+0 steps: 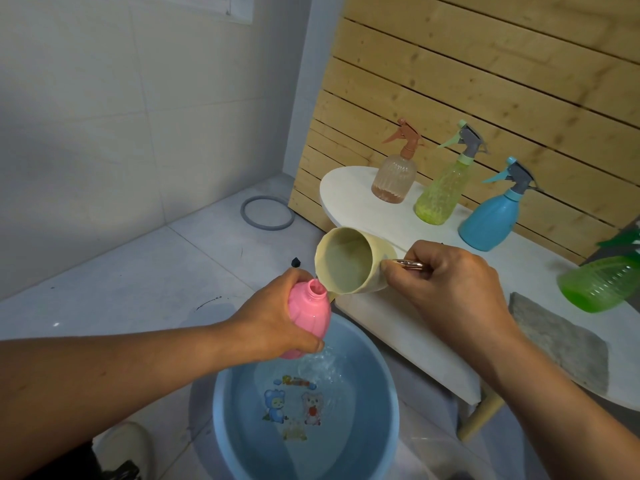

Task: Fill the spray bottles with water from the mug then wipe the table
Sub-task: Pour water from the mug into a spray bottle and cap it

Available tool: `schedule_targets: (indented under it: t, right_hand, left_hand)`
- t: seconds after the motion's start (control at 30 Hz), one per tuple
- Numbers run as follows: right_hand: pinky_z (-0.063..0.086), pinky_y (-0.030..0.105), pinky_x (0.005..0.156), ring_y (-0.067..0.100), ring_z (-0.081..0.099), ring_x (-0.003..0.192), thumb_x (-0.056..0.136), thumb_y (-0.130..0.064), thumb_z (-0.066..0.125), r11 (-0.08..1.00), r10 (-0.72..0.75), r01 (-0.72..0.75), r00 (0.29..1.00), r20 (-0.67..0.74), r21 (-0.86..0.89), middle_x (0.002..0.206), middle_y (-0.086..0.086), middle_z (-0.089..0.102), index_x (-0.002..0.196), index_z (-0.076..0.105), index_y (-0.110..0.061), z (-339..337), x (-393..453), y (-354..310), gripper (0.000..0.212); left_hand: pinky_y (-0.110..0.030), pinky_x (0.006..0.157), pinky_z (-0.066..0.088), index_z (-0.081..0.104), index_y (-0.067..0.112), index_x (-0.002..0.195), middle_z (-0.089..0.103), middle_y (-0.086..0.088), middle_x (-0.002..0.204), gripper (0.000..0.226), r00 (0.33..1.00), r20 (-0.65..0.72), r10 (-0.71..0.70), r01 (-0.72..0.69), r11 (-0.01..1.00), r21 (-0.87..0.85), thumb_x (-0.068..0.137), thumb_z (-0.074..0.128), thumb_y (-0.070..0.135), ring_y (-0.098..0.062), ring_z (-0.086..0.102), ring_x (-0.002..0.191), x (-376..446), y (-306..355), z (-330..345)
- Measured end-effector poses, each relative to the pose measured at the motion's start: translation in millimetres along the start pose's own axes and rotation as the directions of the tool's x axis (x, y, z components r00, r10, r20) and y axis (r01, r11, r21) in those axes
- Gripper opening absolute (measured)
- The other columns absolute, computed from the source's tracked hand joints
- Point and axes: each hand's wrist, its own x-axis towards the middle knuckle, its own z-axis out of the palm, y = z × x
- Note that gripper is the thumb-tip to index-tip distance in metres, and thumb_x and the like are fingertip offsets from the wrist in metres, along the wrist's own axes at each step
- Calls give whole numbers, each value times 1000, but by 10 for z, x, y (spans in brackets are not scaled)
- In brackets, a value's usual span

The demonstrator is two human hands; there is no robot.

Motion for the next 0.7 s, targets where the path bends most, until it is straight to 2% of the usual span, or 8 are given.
schedule_targets:
  t: [0.33,0.7]
  right_hand:
    - [34,25,49,11,50,58,86,-52,66,999,-25,24,1000,-19,-24,52,-5,51,62,56,-21,3,-15,-9,40]
    - [29,25,48,11,47,57,86,-52,64,996,-65,62,996,-54,-59,50,-5,45,59,48,-21,-13,-43,-29,44]
  left_hand:
    - [-25,73,62,44,45,125,57,19,118,88,1000,-5,1,-1,1000,15,59,100,31,-11,60,107,4,2,4]
    - [-27,74,63,44,45,125,57,21,118,88,1000,-4,6,-6,1000,-9,58,100,31,-11,59,109,-6,5,11]
